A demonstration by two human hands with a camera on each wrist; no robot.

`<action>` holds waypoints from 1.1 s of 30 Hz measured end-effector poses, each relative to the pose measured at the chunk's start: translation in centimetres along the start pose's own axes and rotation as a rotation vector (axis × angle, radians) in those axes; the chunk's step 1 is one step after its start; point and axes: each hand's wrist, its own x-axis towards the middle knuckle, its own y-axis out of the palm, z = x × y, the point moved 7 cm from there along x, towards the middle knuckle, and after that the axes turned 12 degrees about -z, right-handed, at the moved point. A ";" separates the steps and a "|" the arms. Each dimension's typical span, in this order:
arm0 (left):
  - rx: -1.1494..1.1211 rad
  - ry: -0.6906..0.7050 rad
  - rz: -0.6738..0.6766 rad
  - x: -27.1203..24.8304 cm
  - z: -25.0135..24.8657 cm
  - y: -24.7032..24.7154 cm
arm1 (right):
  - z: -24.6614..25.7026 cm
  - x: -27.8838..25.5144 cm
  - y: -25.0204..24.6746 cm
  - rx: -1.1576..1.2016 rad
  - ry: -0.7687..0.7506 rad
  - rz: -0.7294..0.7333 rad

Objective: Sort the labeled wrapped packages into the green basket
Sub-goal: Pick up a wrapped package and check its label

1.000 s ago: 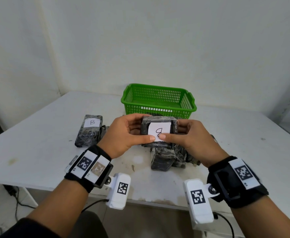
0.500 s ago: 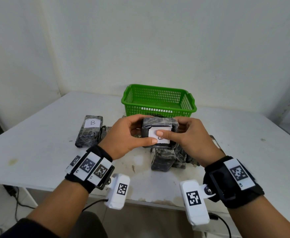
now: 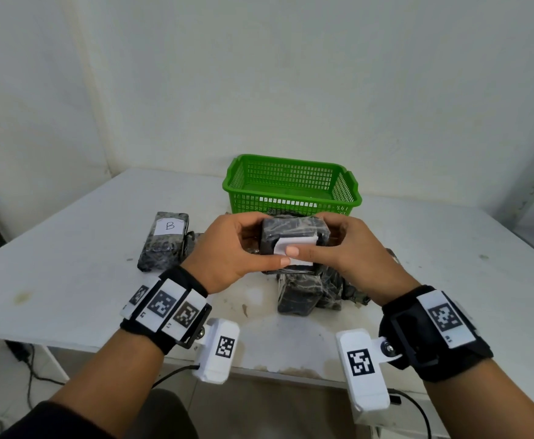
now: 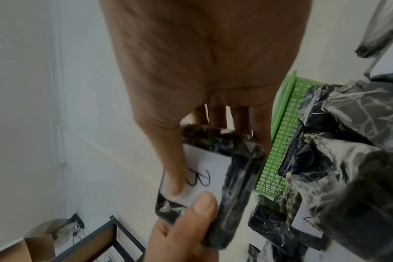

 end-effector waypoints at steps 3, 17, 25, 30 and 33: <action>0.055 0.032 -0.007 0.0 0.0 0.4 | -0.1 0.3 -0.3 -0.060 -0.056 -0.087; 0.237 0.197 -0.158 0.0 -1.0 -0.7 | -2.1 0.7 0.5 0.080 0.261 0.010; 0.267 0.055 -0.040 -0.3 -0.2 -0.3 | -1.2 0.6 -0.7 0.087 0.135 -0.082; 0.227 0.099 -0.109 0.0 -0.2 -0.6 | -1.5 0.6 0.0 0.104 0.177 -0.018; 0.189 0.079 -0.051 0.0 0.2 -0.5 | -0.9 0.4 0.0 0.100 0.139 -0.019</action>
